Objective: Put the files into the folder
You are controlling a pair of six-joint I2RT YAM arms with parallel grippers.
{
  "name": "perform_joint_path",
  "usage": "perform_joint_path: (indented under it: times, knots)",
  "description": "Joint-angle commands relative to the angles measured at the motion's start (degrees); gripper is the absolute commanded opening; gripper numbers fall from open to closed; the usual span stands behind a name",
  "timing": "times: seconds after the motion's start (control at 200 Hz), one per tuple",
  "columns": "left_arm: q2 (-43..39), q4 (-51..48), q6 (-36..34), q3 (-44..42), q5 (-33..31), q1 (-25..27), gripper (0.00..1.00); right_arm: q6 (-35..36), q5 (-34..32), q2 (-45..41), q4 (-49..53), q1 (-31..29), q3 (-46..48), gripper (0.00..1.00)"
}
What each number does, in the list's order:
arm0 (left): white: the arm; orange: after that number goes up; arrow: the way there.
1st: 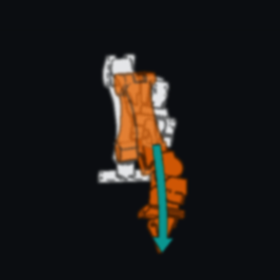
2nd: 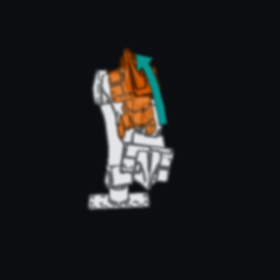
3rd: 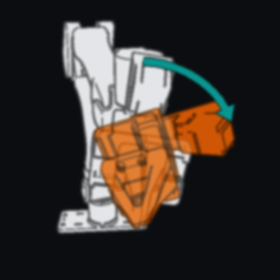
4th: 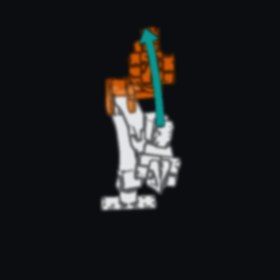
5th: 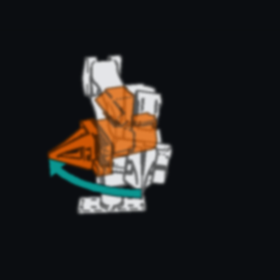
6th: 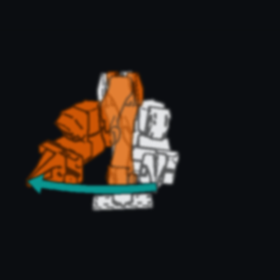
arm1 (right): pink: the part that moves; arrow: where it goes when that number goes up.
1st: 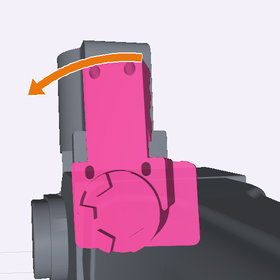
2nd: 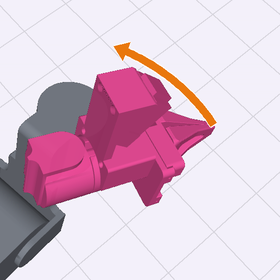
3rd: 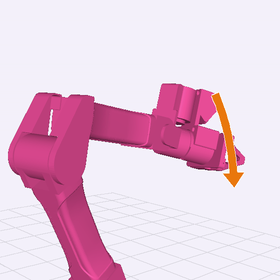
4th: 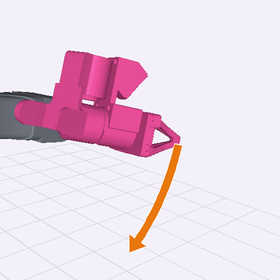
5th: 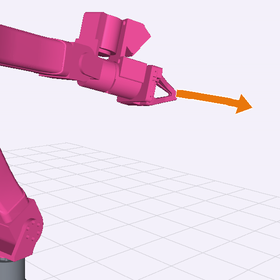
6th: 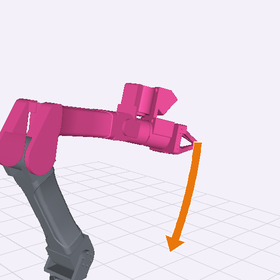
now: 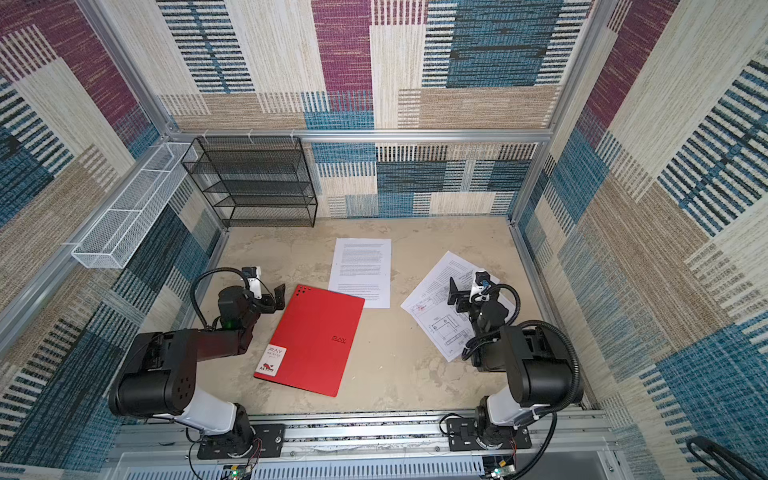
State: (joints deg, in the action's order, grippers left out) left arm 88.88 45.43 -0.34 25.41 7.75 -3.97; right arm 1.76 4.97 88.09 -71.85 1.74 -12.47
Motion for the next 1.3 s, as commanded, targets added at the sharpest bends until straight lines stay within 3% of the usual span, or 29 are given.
perform_joint_path:
  times: [0.0,0.967,1.097,1.202,1.292]
  knots:
    - [-0.2,0.2,-0.5,0.0,0.4,0.1,1.0,-0.2,0.3,-0.1,-0.9,-0.1,-0.1,1.0]
    - [-0.1,0.4,-0.1,-0.1,0.3,0.0,1.0,-0.3,0.2,-0.1,-0.9,0.0,-0.1,1.0]
    - [-0.3,1.5,0.6,-0.9,-2.0,0.0,1.0,-0.3,0.3,-0.1,-0.9,0.0,-0.1,1.0]
    - [-1.2,-1.3,0.5,0.5,-1.8,0.0,1.0,-0.5,-0.2,-0.5,0.1,0.0,-0.5,1.0]
    - [-6.9,-22.6,2.7,9.3,-7.4,-0.1,1.0,-1.9,-8.1,-6.2,7.0,-1.3,-1.9,1.0]
